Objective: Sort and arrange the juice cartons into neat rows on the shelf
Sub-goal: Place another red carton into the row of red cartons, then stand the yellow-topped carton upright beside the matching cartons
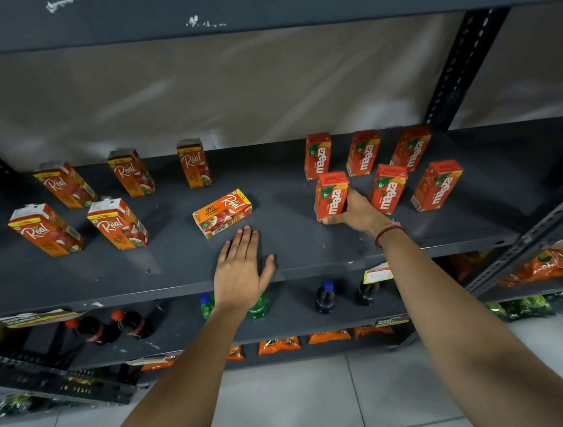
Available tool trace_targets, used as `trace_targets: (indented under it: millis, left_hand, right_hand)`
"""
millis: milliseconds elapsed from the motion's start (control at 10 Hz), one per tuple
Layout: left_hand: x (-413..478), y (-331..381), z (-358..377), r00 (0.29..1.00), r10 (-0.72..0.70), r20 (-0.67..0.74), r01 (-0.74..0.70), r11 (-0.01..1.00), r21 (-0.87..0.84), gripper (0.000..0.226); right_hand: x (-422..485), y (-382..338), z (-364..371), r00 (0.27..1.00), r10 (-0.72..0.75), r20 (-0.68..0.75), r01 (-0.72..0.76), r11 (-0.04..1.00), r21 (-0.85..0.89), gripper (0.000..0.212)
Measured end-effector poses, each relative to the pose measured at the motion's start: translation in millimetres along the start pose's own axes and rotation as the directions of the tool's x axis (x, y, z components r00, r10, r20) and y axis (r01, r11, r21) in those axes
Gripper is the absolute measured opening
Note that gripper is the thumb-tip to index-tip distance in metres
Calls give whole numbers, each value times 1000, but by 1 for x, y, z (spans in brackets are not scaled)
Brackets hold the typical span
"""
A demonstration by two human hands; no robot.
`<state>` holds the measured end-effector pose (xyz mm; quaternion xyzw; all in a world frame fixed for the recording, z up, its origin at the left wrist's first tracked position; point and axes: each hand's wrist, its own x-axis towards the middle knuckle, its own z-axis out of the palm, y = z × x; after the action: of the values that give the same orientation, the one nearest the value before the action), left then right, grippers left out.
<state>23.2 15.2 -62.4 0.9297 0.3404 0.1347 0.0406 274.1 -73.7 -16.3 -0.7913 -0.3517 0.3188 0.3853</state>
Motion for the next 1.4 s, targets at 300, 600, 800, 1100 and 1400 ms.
trace_targets:
  millis: [300, 600, 800, 1100, 1400]
  left_hand:
    - [0, -1, -1, 1000, 0, 14, 1, 1000, -27, 68]
    - [-12, -37, -25, 997, 6, -83, -25, 974, -225, 40]
    - [-18, -96, -43, 984, -132, -119, 105, 971, -213, 37]
    - [-15, -134, -34, 985, -170, 17, 171, 977, -126, 62]
    - [-17, -135, -32, 984, -175, -27, 171, 978, -119, 69]
  right_hand:
    - [-29, 0, 22, 930, 113, -350, -49, 981, 187, 59]
    - [-65, -63, 104, 831, 130, -540, -24, 980, 198, 16]
    - [-35, -119, 172, 951, 194, -243, -124, 954, 275, 24]
    - [-4, -168, 219, 817, 527, -232, -430, 826, 364, 98]
    - [17, -174, 210, 816, 562, -134, -523, 818, 240, 87]
